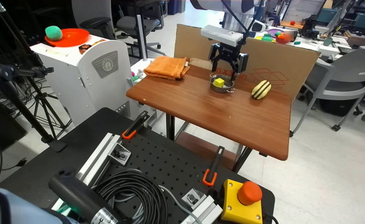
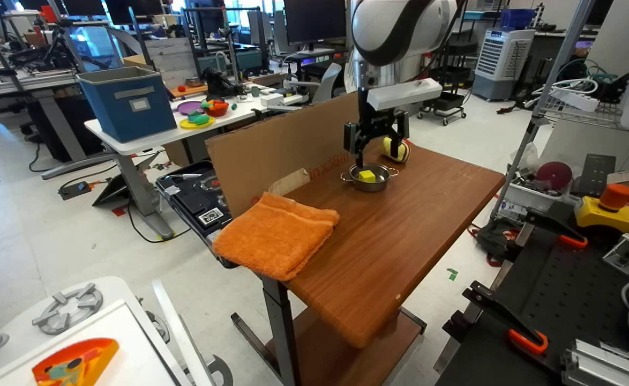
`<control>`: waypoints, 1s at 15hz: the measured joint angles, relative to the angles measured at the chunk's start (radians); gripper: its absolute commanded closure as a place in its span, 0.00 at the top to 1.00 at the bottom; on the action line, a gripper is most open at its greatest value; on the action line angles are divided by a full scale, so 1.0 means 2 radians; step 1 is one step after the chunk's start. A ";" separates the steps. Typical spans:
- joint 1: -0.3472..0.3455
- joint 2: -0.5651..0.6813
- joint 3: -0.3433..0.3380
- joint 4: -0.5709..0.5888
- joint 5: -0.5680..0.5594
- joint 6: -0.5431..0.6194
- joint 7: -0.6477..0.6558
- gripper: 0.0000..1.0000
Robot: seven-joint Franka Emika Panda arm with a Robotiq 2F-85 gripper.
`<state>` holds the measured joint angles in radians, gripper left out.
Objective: Remove the yellow block from the silver bowl and put it on the table
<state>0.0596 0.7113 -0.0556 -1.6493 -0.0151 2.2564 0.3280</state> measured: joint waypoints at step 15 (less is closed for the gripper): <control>0.007 0.068 -0.010 0.073 0.000 -0.023 0.009 0.08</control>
<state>0.0744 0.8470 -0.0760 -1.5036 -0.0151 2.2111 0.3451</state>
